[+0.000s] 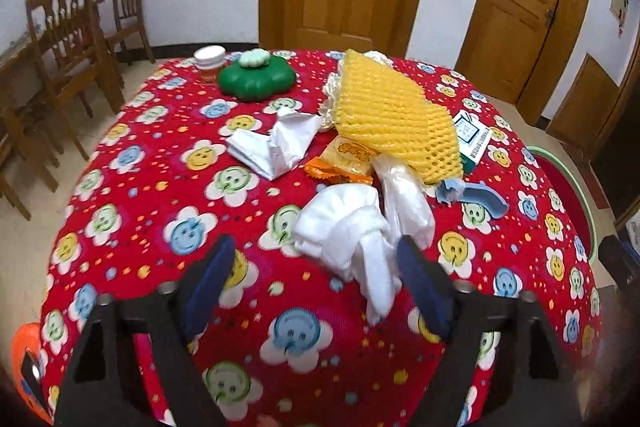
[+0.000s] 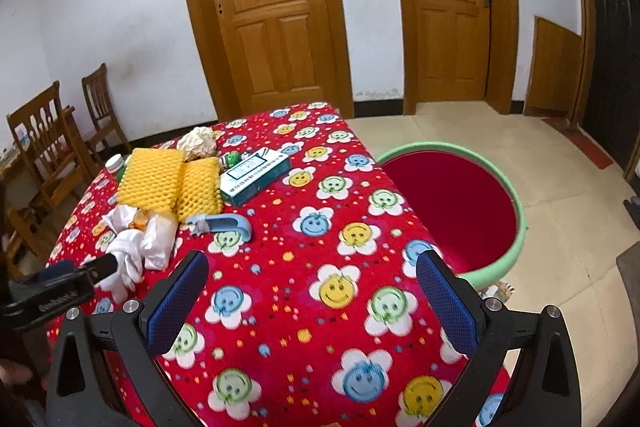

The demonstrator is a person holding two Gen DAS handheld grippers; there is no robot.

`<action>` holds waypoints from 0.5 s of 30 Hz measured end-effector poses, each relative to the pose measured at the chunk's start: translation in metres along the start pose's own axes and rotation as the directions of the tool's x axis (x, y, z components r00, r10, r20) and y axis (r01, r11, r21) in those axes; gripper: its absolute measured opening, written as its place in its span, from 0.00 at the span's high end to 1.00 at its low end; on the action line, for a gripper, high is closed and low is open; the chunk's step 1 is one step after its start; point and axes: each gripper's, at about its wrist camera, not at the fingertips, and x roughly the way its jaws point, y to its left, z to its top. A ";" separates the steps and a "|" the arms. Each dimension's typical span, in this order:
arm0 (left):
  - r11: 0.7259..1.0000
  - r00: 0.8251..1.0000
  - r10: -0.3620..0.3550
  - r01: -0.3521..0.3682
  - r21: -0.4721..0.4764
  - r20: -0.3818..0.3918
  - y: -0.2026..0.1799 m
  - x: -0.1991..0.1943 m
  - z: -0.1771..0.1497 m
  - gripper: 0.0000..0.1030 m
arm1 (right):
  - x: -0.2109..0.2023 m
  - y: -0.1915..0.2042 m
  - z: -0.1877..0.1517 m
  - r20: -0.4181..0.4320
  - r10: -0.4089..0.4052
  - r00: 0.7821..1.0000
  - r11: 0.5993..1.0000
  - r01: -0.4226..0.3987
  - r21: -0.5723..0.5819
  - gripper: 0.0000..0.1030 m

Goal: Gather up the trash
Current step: 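Grasp the white cloth with the left tool while the right tool grasps the blue clip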

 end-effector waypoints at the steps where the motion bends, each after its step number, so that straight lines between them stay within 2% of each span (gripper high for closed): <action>1: 1.000 1.000 -0.017 0.017 -0.002 -0.012 0.001 0.005 0.002 0.31 | 0.004 0.002 0.004 -0.007 0.008 1.000 1.000 -0.008 0.001 0.00; 4: 0.998 0.998 -0.051 0.050 -0.031 -0.042 0.006 0.016 0.006 0.32 | 0.016 0.009 0.012 -0.012 0.015 1.000 1.000 -0.015 -0.010 0.00; 5: 0.996 0.995 -0.085 0.083 -0.043 -0.054 0.007 0.019 0.007 0.33 | 0.022 0.012 0.014 -0.017 0.015 1.000 1.000 -0.015 -0.015 0.00; 7: 0.990 0.988 -0.134 0.130 -0.049 -0.074 0.008 0.025 0.006 0.37 | 0.033 0.019 0.017 -0.033 0.011 0.999 1.000 -0.012 -0.018 0.01; 10: 0.985 0.982 -0.170 0.167 -0.037 -0.082 0.007 0.029 0.007 0.46 | 0.049 0.029 0.019 -0.064 0.019 0.998 0.999 -0.021 -0.030 0.02; 13: 0.979 0.977 -0.202 0.201 -0.028 -0.070 0.009 0.030 0.007 0.52 | 0.066 0.040 0.019 -0.101 0.027 0.994 0.998 -0.033 -0.059 0.11; 15: 0.976 0.974 -0.216 0.214 -0.033 -0.068 0.011 0.032 0.007 0.52 | 0.075 0.045 0.017 -0.130 0.038 0.991 0.996 -0.048 -0.075 0.27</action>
